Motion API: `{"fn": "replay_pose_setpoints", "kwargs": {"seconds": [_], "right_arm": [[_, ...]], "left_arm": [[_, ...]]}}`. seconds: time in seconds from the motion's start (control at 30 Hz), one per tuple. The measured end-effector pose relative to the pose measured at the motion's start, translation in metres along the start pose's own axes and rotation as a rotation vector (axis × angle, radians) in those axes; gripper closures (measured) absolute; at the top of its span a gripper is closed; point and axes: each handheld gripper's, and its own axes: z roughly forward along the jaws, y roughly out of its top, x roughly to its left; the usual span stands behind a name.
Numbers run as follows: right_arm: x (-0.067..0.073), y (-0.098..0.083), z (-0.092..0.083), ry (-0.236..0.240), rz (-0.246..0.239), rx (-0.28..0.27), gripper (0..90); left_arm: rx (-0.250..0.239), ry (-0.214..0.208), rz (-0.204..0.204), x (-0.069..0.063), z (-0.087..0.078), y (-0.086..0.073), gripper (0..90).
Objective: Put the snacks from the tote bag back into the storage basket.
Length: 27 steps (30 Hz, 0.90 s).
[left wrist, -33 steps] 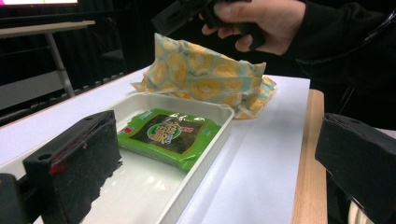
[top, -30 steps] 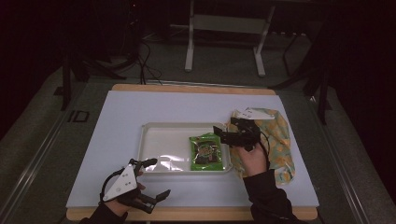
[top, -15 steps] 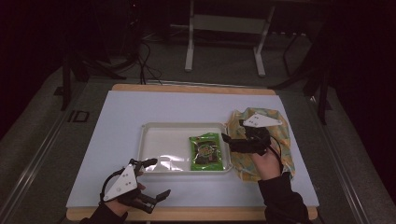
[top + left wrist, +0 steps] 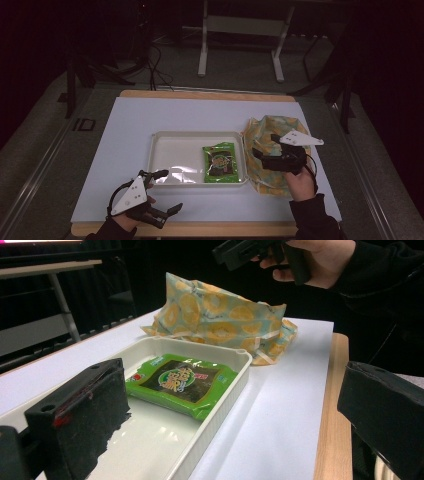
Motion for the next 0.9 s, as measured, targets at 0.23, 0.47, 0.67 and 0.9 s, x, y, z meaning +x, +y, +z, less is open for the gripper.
{"fn": "replay_pose_setpoints", "kwargs": {"seconds": [0.23,0.47,0.67,0.9], "right_arm": [[-0.011,-0.017,-0.016,-0.034,0.036,-0.023,16.9],[-0.020,-0.031,-0.033,-0.073,0.058,-0.040,16.9],[-0.026,-0.043,-0.045,-0.102,0.075,-0.033,16.9],[-0.032,-0.056,-0.059,-0.131,0.103,-0.065,16.8]], "left_arm": [[-0.004,0.002,0.000,-0.001,-0.001,0.000,0.3],[-0.005,0.001,-0.001,0.000,-0.001,0.000,0.4],[-0.004,0.002,0.000,0.000,-0.001,0.000,0.4],[-0.003,0.000,0.000,0.000,-0.001,0.000,0.4]]}}
